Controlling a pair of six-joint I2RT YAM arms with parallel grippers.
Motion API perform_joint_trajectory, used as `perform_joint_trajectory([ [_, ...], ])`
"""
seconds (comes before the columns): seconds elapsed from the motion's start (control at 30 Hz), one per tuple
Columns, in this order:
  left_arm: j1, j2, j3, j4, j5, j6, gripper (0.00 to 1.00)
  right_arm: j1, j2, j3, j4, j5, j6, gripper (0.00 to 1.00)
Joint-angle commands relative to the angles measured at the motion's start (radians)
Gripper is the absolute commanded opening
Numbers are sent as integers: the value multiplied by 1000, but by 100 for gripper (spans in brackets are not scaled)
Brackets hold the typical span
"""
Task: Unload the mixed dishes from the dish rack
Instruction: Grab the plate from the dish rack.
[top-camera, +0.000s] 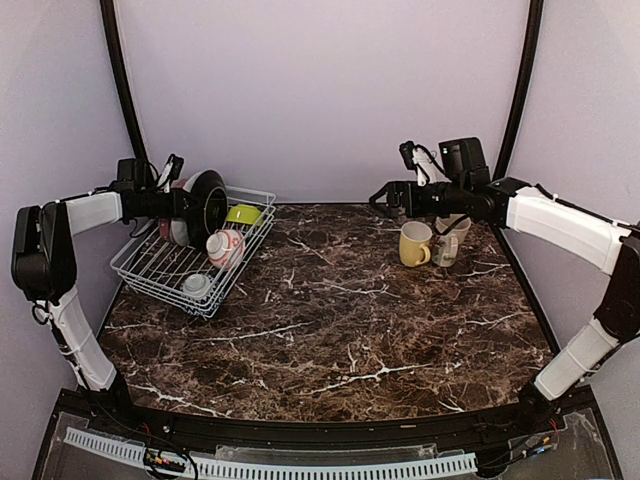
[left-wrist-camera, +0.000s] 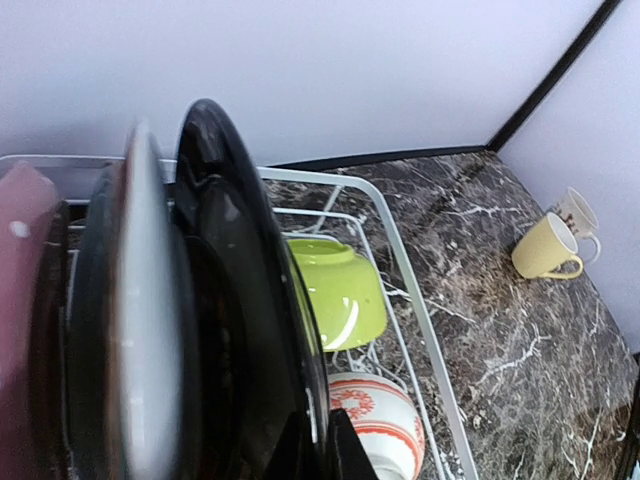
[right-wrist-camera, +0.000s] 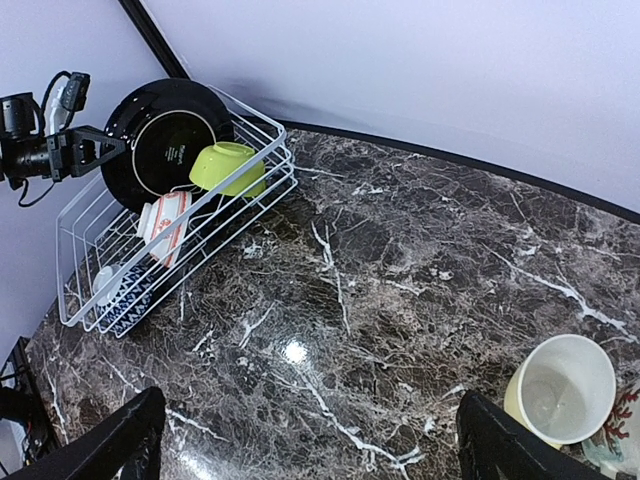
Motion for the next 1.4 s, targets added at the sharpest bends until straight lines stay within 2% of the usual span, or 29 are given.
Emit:
perform_joint_trajectory([
  [0.0, -2, 2, 6, 4, 55, 28, 2, -3, 10, 53, -15, -24, -12, 99],
  [0.27, -2, -43, -11, 46, 71, 22, 1, -3, 1, 63, -9, -17, -13, 99],
  [0.5, -2, -93, -28, 74, 95, -46, 1, -4, -51, 21, -8, 18, -17, 99],
  [0.87, -1, -202, -62, 131, 70, -99, 1, -3, -40, 36, -19, 9, -2, 99],
  [1.37, -1, -462, -186, 236, 17, -145, 1, -3, -18, 46, -20, -13, 36, 99],
])
